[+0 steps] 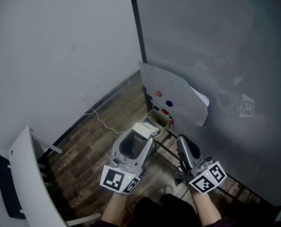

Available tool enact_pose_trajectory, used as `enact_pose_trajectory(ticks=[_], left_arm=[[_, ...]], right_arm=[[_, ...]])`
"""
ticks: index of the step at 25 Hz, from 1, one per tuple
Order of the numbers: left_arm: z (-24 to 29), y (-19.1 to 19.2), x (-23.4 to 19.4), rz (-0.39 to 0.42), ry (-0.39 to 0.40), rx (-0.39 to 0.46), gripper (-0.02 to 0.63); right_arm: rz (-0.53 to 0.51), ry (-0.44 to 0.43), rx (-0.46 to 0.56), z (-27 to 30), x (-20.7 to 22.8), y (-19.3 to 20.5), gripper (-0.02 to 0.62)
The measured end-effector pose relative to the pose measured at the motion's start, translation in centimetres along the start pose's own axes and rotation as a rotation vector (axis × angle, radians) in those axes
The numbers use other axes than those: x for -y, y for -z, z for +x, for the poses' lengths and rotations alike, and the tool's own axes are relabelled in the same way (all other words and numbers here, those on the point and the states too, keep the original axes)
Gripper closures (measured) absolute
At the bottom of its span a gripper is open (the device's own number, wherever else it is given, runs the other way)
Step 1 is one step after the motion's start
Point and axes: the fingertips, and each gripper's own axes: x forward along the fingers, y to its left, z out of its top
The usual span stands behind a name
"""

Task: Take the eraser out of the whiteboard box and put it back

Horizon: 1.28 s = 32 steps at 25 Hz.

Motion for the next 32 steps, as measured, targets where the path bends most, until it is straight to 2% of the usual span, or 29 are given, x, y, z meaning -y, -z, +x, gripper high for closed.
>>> enact_pose_trajectory(ticks=[8,18,26,32], left_arm=[[2.8,4.4,-2.1,-0.012,0.011,-0.057,0.382],[4.0,7.2,-4.3,-0.080,0.047,-0.089,0.382],[7.1,12.3,-5.0,-0.118,0.099,-0.134,0.382],[8.5,15.2,-5.3,-0.113,0.113,-0.179,0.382]], right_arm=[[0.037,0.078,-0.006,0.6,3.6,1.9,0.592],[0.034,0.149,0.010,1.4,4.4,3.6,0.592],[0.036,0.218,0.022,0.8,6.0,5.2,0.592],[0.037,0.260,0.020,-0.3,7.1,5.9,0.592]])
